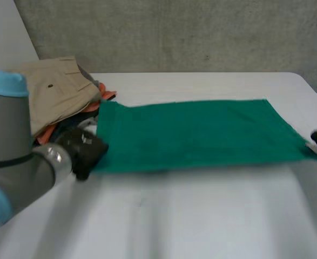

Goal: Fold the laundry.

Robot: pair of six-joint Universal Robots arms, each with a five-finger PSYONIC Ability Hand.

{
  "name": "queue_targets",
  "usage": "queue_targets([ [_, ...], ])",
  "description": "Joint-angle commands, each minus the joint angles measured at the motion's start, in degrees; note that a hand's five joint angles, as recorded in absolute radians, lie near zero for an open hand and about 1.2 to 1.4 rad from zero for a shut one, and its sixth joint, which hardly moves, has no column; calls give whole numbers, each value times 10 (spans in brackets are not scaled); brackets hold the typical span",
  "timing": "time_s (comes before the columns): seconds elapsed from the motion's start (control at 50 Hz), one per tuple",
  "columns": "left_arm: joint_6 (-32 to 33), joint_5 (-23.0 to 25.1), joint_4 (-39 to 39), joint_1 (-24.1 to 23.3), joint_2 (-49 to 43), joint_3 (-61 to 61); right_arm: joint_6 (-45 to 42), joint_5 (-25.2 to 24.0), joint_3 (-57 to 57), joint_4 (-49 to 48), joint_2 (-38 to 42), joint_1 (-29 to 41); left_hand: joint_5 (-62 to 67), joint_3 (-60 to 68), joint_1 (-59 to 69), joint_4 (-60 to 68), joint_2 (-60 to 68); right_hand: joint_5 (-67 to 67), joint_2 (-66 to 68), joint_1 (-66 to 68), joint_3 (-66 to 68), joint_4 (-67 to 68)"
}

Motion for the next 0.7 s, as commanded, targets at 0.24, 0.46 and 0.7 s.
queue_targets([
  [0.24,1,-13,12,-26,-46,120,7,-23,-44,-85,45,22,127,116,143,112,115,113,129,163,122,116],
  [0.46,-25,-55,11,-28,-229,344,105,39,-188,-197,195,81,127,116,143,112,115,113,129,163,122,116],
  [0.7,-23,-106,-15,-36,-396,569,118,82,-329,-329,344,129,127,116,143,112,115,113,129,163,122,116],
])
